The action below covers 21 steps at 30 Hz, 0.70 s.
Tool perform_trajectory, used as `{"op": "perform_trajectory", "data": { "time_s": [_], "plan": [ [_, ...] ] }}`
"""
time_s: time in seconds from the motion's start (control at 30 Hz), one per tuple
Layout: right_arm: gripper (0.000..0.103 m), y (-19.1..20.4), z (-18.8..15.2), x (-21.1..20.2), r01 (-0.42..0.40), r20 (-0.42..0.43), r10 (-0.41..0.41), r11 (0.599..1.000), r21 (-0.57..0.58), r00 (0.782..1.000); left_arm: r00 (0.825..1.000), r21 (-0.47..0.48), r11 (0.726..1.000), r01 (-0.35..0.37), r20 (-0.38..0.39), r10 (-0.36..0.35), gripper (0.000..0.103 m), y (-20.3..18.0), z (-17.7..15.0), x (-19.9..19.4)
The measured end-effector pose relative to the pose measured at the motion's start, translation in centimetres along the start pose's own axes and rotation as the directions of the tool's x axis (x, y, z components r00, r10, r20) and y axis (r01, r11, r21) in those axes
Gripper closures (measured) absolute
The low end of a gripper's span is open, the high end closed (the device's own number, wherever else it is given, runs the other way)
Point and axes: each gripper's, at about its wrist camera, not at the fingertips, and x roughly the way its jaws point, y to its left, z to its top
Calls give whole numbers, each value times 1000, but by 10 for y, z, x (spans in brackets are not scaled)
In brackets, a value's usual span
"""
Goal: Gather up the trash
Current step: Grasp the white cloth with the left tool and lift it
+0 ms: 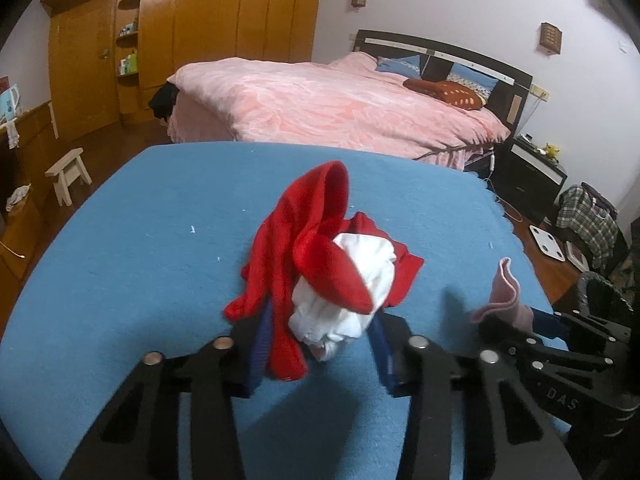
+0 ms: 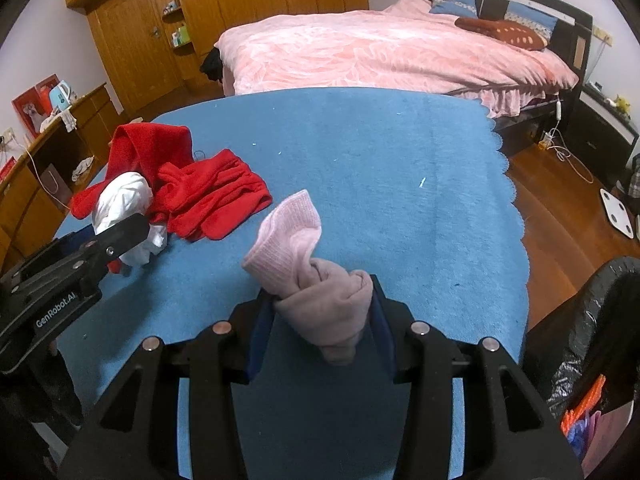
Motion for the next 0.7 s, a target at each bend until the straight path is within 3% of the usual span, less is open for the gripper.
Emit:
{"op": "perform_trajectory", "data": {
  "time_s": [0.13,0.7],
  "plan": [
    [60,-1,-2,-7,0,6,0,1000,7,1000,1000,-3,1000,17,6,-17,69,-2,-4,-10],
    [60,-9,-12,-47,-13,42,12,1000,21,999,997,21,998,65,-30,-64,70,-28,-31,-49]
  ]
}}
